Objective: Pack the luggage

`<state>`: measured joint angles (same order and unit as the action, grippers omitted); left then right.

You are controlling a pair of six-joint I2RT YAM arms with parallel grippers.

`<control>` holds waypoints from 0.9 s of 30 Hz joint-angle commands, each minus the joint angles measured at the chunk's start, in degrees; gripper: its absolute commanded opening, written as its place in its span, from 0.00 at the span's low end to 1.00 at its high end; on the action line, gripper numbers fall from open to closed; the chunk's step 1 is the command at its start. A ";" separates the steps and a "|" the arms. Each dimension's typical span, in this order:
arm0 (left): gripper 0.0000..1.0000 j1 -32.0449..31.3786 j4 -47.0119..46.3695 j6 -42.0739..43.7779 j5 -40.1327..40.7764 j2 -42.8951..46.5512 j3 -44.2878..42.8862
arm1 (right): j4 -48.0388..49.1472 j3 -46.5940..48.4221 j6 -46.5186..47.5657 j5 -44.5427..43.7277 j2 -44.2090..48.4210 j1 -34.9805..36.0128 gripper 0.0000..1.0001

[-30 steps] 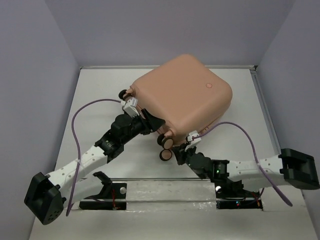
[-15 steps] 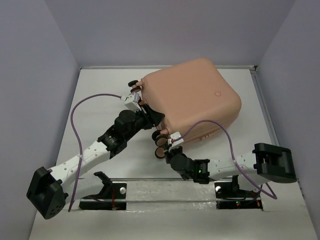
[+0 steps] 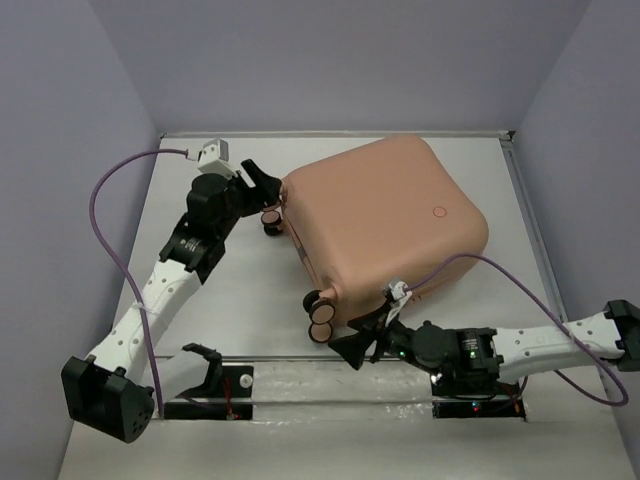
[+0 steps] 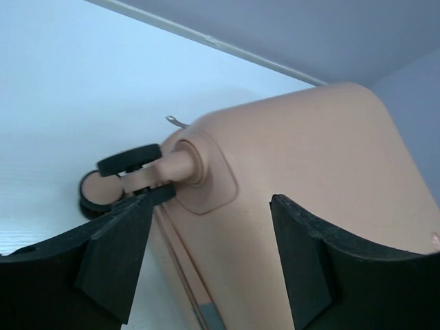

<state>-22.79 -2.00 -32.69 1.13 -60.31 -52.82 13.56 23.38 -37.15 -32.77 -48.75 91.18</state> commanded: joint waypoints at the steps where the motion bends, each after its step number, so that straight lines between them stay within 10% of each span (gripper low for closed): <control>1: 0.83 4.58 10.87 11.58 2.82 -1.38 -6.24 | -11.63 -3.07 -6.18 2.28 10.94 -0.03 0.86; 16: 0.89 11.62 2.62 22.58 -19.93 -10.51 -3.78 | -53.43 8.26 -29.99 -19.60 12.28 -0.82 0.80; 27: 0.85 11.89 0.87 24.17 -24.85 -20.98 -8.97 | -59.27 9.40 -28.09 -19.61 18.34 -11.53 0.81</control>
<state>-11.16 2.37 -9.45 -20.51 -80.82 -58.65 -42.44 31.00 -65.71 -48.12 -32.71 83.26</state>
